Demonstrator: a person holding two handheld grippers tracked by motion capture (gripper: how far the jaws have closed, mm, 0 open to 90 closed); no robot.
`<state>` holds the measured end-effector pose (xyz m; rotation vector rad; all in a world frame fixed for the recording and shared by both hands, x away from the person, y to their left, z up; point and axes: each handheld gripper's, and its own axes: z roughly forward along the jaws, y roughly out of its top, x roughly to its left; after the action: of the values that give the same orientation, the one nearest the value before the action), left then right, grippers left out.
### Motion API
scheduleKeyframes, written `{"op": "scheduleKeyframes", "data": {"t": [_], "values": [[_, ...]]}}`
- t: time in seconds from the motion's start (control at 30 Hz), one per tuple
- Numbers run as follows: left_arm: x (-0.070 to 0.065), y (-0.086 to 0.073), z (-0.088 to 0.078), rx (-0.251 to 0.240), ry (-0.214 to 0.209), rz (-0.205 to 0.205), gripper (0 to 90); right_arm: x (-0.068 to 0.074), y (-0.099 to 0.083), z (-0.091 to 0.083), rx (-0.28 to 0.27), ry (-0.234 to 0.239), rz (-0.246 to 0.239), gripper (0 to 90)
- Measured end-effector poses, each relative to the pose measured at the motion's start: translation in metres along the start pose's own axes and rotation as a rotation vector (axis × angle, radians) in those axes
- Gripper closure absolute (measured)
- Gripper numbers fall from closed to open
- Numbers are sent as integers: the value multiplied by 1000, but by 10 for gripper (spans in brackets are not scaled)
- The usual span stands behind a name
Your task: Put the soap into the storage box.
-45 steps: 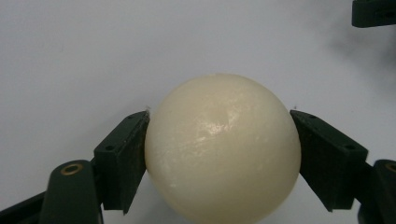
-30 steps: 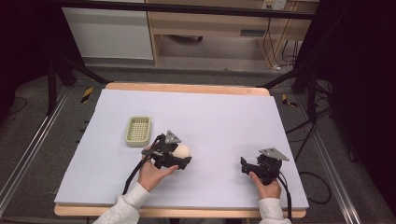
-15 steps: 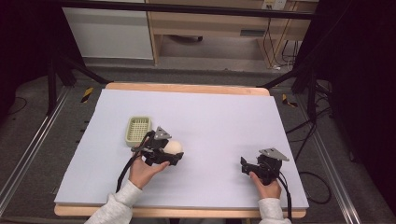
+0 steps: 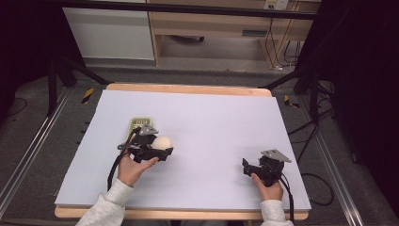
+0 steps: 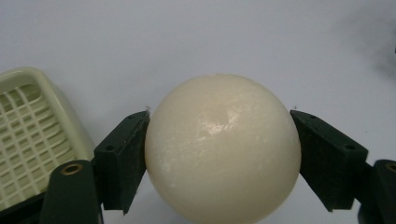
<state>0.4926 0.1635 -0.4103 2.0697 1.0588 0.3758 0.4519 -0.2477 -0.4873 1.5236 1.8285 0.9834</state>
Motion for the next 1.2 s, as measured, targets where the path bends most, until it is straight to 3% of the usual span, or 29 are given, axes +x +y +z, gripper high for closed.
{"op": "scheduleKeyframes", "data": {"t": [0.53, 1.2], "values": [[28, -4, -10, 0, 54, -52, 228, 0, 0, 0, 0, 0, -1, 46], [48, 0, -5, 0, 96, -84, 229, 0, 0, 0, 6, 2, 0, 46]]}}
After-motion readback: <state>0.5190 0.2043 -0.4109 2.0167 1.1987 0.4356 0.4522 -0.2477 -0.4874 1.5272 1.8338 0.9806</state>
